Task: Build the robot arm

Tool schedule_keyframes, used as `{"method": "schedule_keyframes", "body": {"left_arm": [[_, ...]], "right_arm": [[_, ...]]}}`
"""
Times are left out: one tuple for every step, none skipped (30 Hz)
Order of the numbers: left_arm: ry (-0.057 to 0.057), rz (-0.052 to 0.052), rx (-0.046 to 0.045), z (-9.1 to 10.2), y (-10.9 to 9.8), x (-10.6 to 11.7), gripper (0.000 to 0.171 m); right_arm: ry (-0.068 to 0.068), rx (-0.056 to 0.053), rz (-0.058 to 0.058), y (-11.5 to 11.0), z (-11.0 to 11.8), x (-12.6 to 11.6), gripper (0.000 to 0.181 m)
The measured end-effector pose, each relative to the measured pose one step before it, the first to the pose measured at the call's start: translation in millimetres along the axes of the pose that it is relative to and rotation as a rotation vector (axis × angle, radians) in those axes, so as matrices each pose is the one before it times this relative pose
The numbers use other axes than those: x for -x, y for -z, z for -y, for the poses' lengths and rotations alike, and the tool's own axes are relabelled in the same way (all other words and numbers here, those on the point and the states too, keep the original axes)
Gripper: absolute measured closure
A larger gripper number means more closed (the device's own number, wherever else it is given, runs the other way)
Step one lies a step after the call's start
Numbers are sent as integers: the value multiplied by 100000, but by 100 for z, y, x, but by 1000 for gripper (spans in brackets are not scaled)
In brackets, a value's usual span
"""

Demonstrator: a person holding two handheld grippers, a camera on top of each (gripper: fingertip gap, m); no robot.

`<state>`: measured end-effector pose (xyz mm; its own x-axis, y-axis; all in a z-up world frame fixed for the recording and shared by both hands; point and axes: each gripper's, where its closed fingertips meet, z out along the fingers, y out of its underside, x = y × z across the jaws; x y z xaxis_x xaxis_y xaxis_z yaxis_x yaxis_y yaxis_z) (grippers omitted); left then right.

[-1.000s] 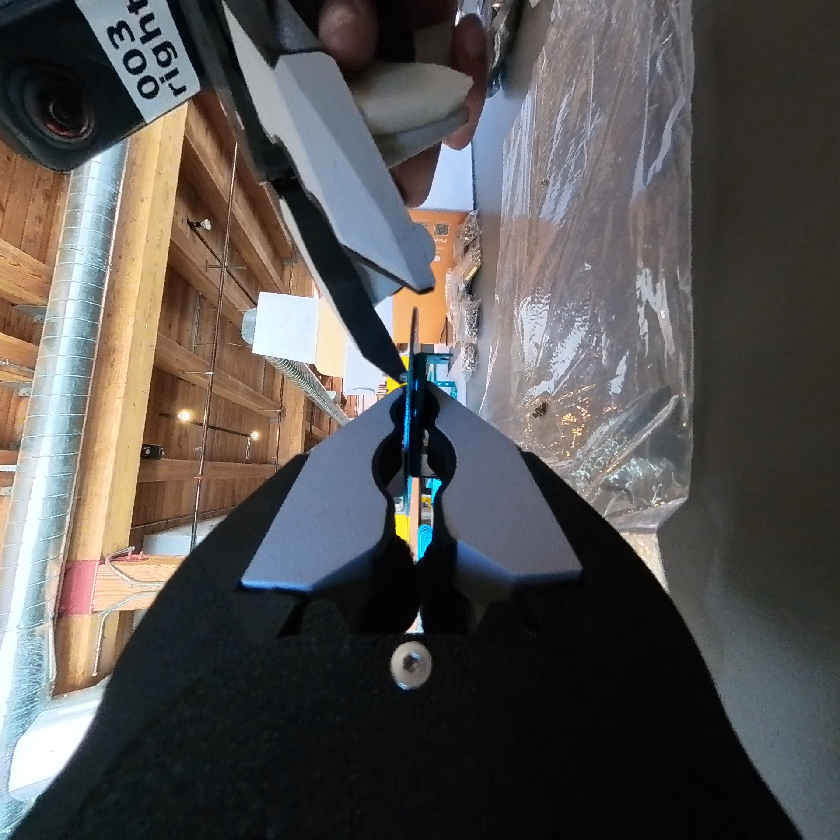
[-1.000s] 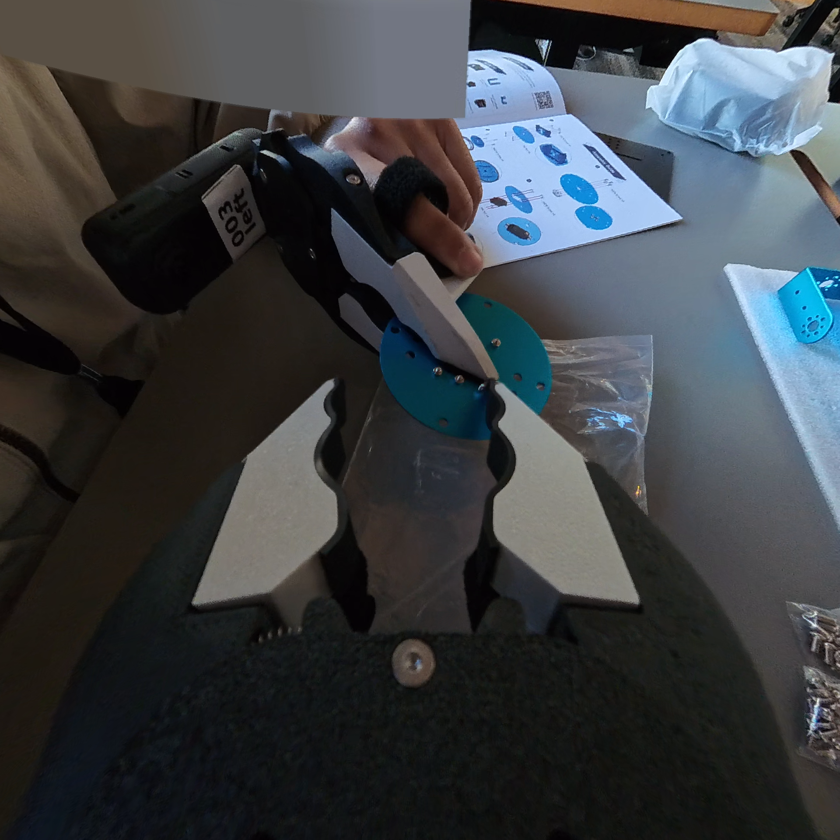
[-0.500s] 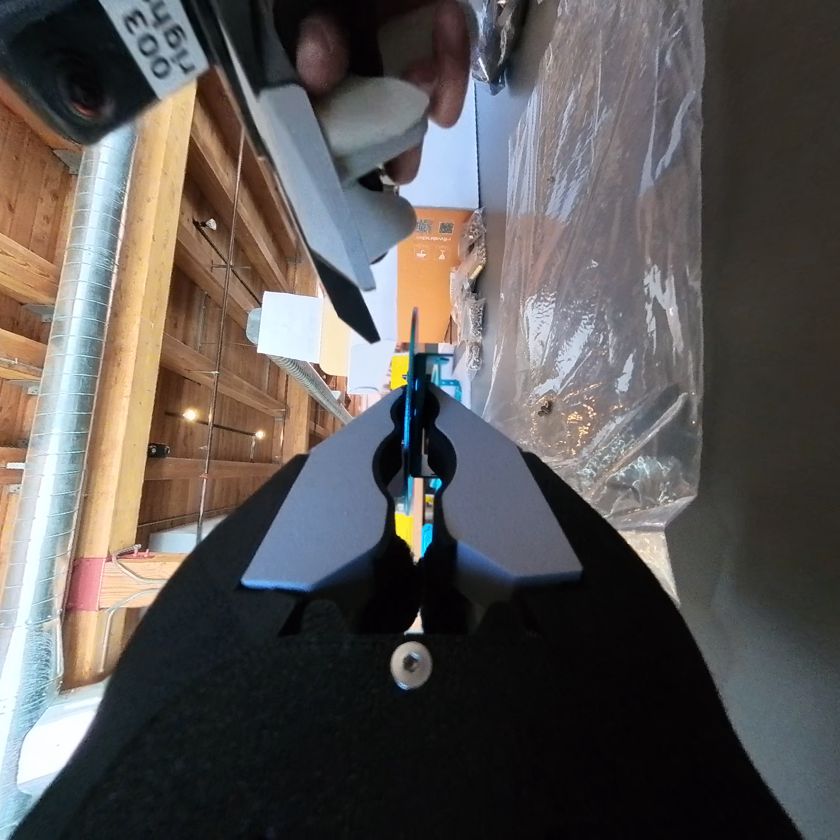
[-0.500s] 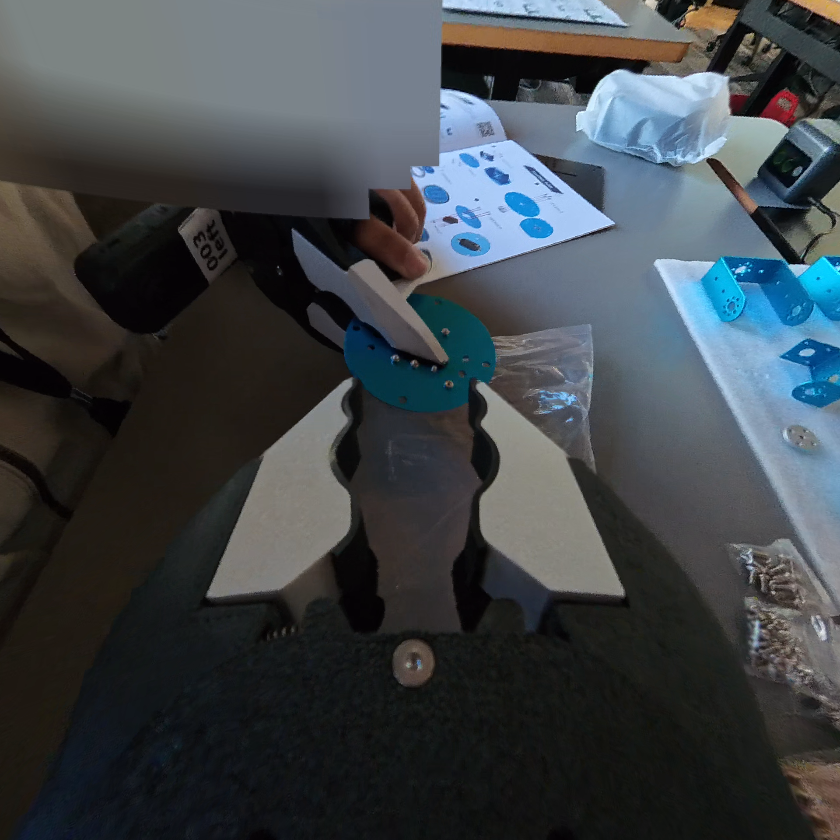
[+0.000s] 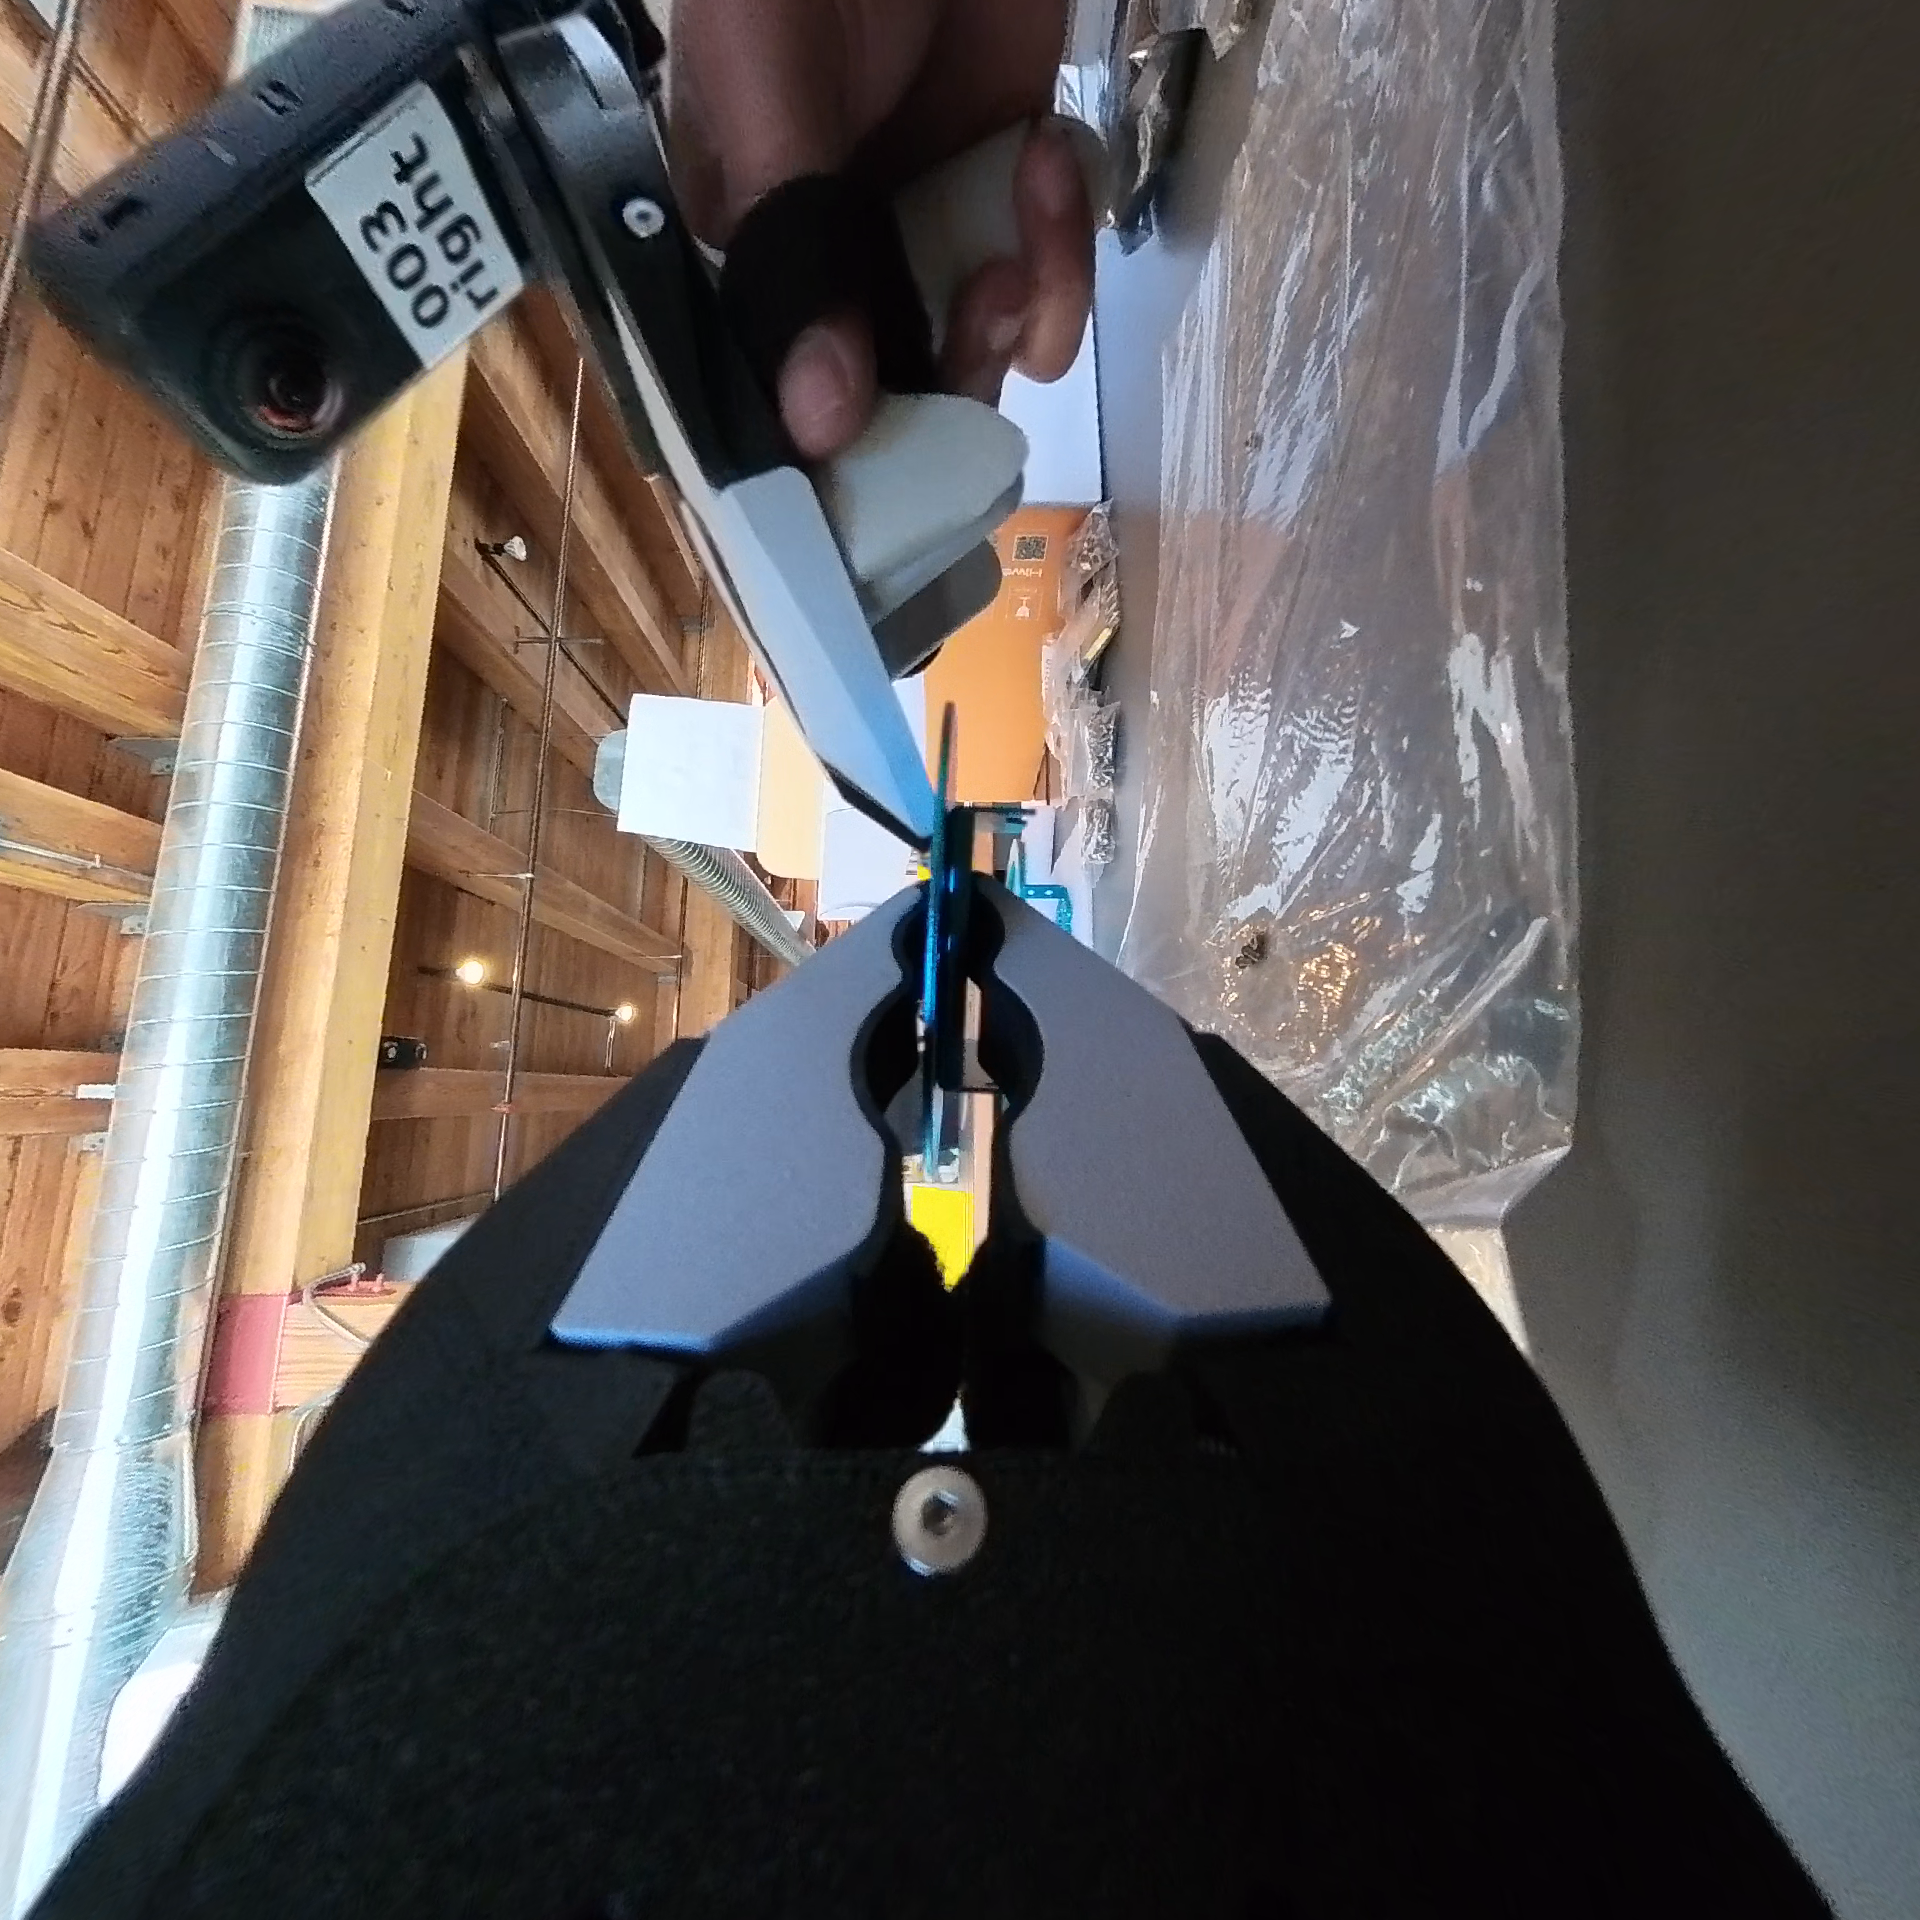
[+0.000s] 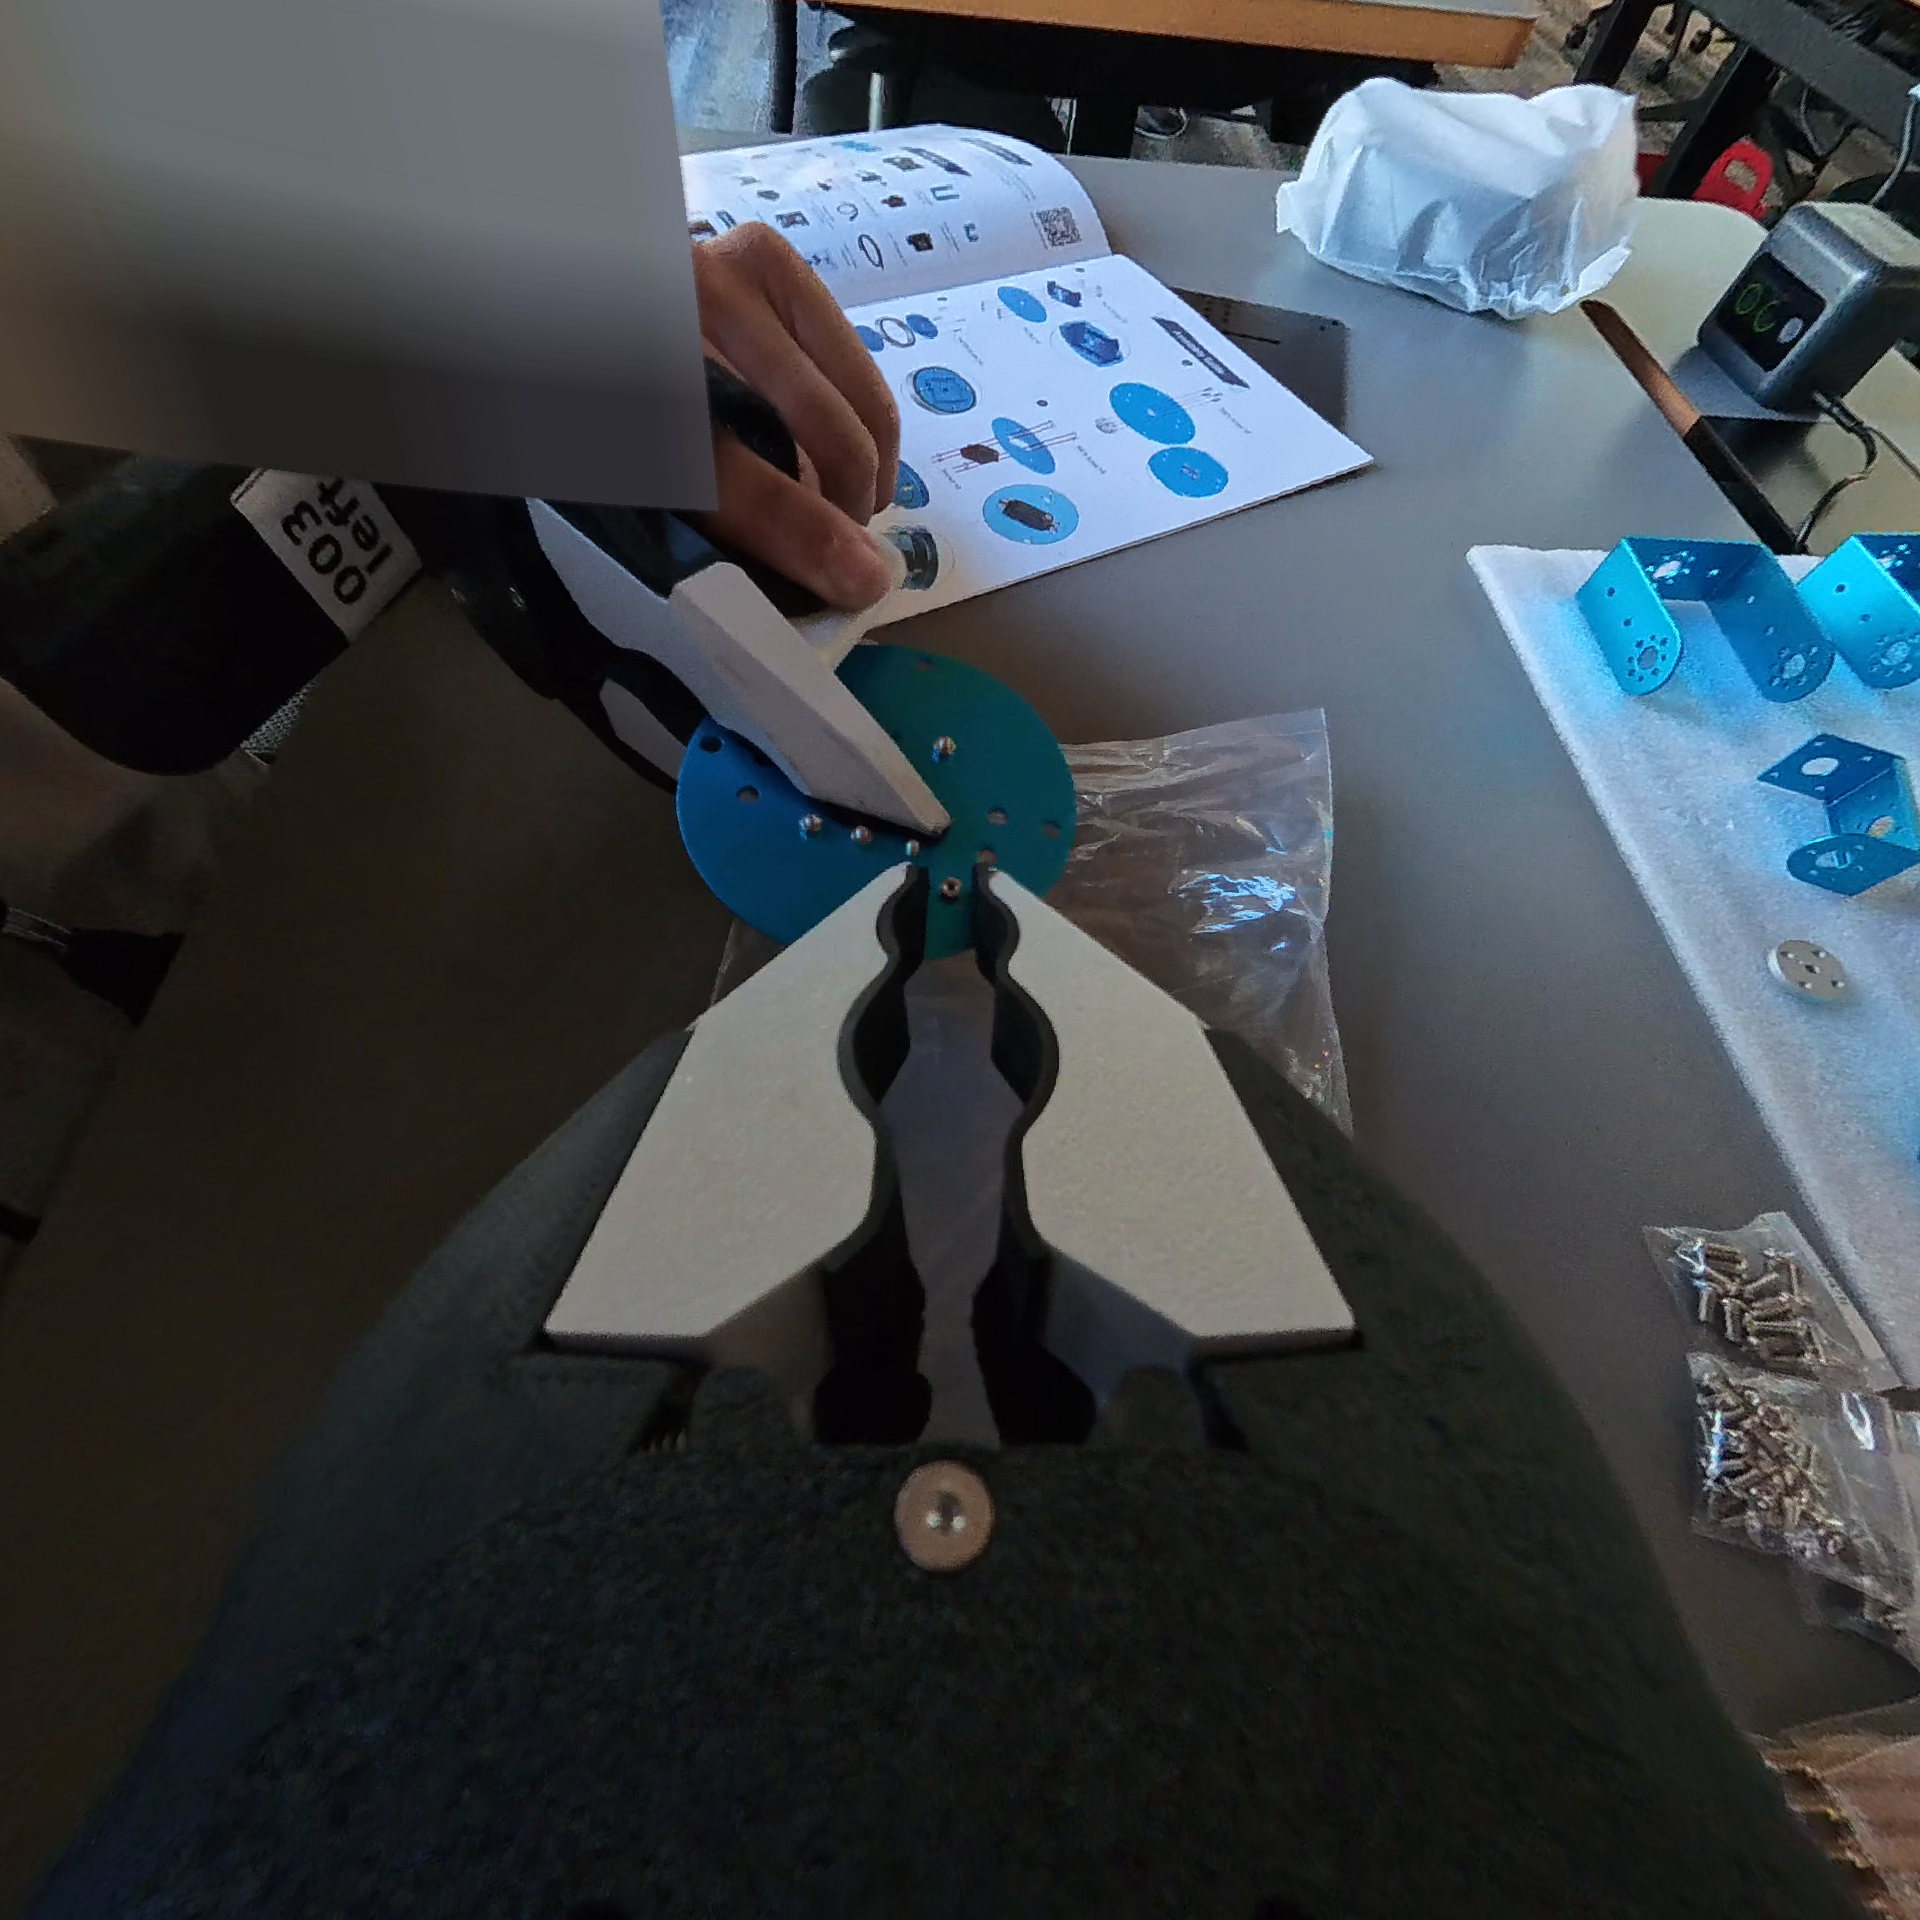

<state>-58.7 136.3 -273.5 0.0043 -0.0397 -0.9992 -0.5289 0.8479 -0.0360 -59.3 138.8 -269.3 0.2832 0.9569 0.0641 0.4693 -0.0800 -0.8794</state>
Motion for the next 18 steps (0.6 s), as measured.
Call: {"method": "schedule_keyframes", "body": {"left_arm": [[-333,-235,251,-35,-6,-69,170],[-582,28,387,-53,-19,-54,170],[-442,53,241,-23,-24,-31,170],[-65,-97,-94,16,7,-39,170],[20,-108,-119,25,-3,-27,170],[-134,32,11,7,6,4,170],[-151,119,-29,15,17,7,170],[55,-52,-102,18,7,-1,170],[147,-18,-91,22,-1,7,170],[64,160,-88,16,8,38,170],[163,106,-63,-4,-1,34,170],[236,-4,-63,-4,-1,23,170],[111,-106,-78,-2,-2,-2,170],[-42,-352,-18,2,-1,-56,170],[-227,-15,-16,15,-5,-36,170],[-181,88,-14,18,9,-6,170],[134,-288,73,-3,-26,-49,170],[75,-194,157,-28,-16,-32,170]], "right_arm": [[712,665,-413,-89,-53,60,176],[461,657,-537,-55,-39,0,177],[264,586,-603,-32,-35,-46,177],[-168,702,-149,-14,-49,4,178],[-366,356,179,-6,-36,9,178],[-191,-35,140,-2,-8,21,178],[-154,-416,93,12,21,-3,178],[-244,-78,203,8,-11,18,178],[-283,-61,121,15,-4,9,178],[-225,-363,45,20,45,-13,179],[-169,-231,106,24,31,4,179],[-66,-152,94,34,42,6,179],[-88,-561,26,31,119,3,179],[-90,-826,408,23,164,75,179],[18,-1052,145,42,224,55,179],[264,-864,377,0,207,108,179],[232,-774,576,-24,200,147,179],[86,-1141,585,-52,243,169,179]]}}
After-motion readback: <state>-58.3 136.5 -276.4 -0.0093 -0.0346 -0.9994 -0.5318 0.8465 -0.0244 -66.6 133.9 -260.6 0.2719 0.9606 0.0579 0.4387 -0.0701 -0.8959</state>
